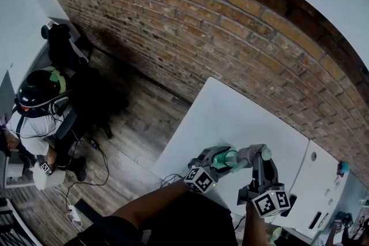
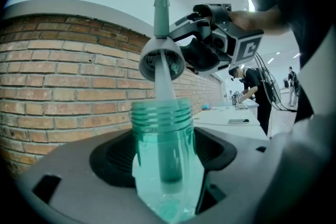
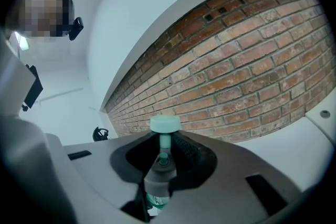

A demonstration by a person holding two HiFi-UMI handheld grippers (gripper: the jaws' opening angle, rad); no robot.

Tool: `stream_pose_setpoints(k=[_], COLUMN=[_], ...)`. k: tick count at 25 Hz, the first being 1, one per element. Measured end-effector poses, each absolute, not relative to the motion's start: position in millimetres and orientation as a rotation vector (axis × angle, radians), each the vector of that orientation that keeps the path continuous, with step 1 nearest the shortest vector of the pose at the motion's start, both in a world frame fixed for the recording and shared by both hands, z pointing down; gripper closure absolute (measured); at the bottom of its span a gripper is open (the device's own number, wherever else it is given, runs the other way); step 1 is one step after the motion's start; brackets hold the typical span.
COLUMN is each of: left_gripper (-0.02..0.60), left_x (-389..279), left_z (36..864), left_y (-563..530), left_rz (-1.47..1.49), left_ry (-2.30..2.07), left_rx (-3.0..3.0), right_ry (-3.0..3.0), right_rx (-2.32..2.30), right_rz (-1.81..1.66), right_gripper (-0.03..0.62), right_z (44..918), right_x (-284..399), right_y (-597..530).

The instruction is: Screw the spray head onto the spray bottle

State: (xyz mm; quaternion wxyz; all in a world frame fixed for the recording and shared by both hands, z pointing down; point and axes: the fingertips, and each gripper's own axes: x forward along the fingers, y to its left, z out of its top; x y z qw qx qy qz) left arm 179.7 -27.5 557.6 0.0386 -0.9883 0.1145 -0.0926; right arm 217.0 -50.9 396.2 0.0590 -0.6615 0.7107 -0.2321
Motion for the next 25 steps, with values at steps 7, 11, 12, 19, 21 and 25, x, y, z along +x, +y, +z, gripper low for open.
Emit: stream_pose_setpoints(k=[7, 11, 12, 19, 21, 25], left_gripper=[0.259, 0.259, 0.259, 0.259, 0.259, 0.259], left_x=[178, 182, 182, 180, 181, 180], left_z=[557, 561, 564, 562, 566, 554], left_y=[-28, -28, -27, -25, -24, -29], left_rz=[-0.290, -0.288, -0.292, -0.296, -0.302, -0.292], left_ry=[0.342, 0.331, 0.324, 0.315, 0.305, 0.330], left_rx=[-3.029, -3.029, -3.027, -3.032, -3.026, -3.037], right_ry=[2.169, 2.177, 2.179, 2.172, 2.183, 2.223], right_rx=[-2.014, -2.013, -2.014, -2.004, -2.003, -2.000], right_rz=[-0.737, -0.751, -0.757, -0.787, -0.791, -0.788], right_gripper=[0.528, 0.528, 0.528, 0.528, 0.528, 0.528], right_z=[411, 422, 425, 436, 437, 440], right_x=[213, 210, 209, 206, 205, 200], right_y=[-50, -49, -49, -48, -48, -50])
